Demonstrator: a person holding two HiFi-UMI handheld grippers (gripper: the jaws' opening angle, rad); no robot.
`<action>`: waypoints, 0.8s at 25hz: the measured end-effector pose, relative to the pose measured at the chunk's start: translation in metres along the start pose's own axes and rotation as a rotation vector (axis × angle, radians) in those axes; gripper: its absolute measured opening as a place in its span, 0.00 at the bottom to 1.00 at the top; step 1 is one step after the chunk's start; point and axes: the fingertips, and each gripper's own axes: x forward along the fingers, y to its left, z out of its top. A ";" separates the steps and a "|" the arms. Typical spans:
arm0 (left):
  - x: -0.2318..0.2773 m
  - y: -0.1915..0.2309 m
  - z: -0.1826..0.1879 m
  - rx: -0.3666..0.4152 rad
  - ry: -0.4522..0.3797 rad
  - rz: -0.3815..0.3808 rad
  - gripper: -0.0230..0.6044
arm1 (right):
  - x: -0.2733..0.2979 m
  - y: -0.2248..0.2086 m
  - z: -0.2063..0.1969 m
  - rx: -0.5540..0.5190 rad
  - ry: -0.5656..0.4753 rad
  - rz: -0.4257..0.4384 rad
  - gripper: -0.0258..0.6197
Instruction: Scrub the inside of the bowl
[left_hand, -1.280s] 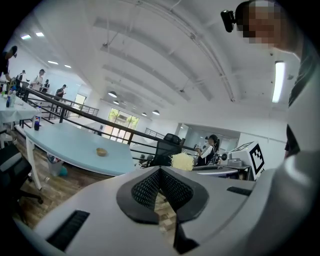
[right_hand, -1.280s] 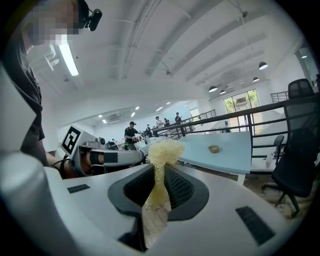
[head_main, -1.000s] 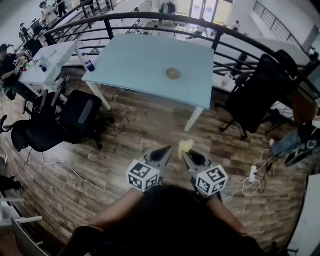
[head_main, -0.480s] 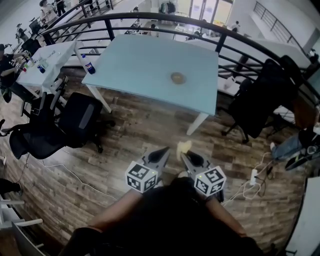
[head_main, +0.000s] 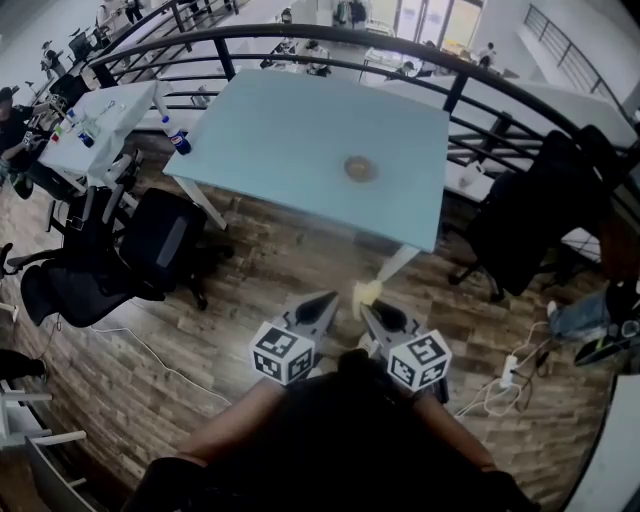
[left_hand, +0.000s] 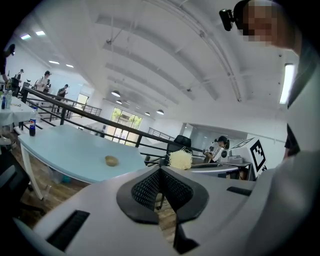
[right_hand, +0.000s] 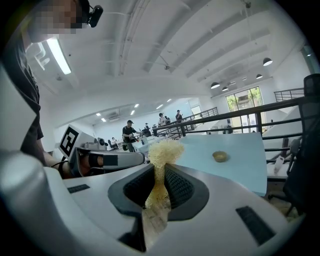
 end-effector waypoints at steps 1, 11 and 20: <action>0.012 0.000 0.003 -0.001 0.001 0.000 0.03 | 0.002 -0.011 0.004 -0.001 -0.001 0.004 0.14; 0.125 -0.005 0.041 0.000 -0.020 0.013 0.03 | -0.005 -0.128 0.042 -0.003 0.000 0.011 0.14; 0.185 -0.027 0.052 0.006 -0.024 -0.044 0.03 | -0.020 -0.189 0.053 0.036 -0.014 -0.005 0.14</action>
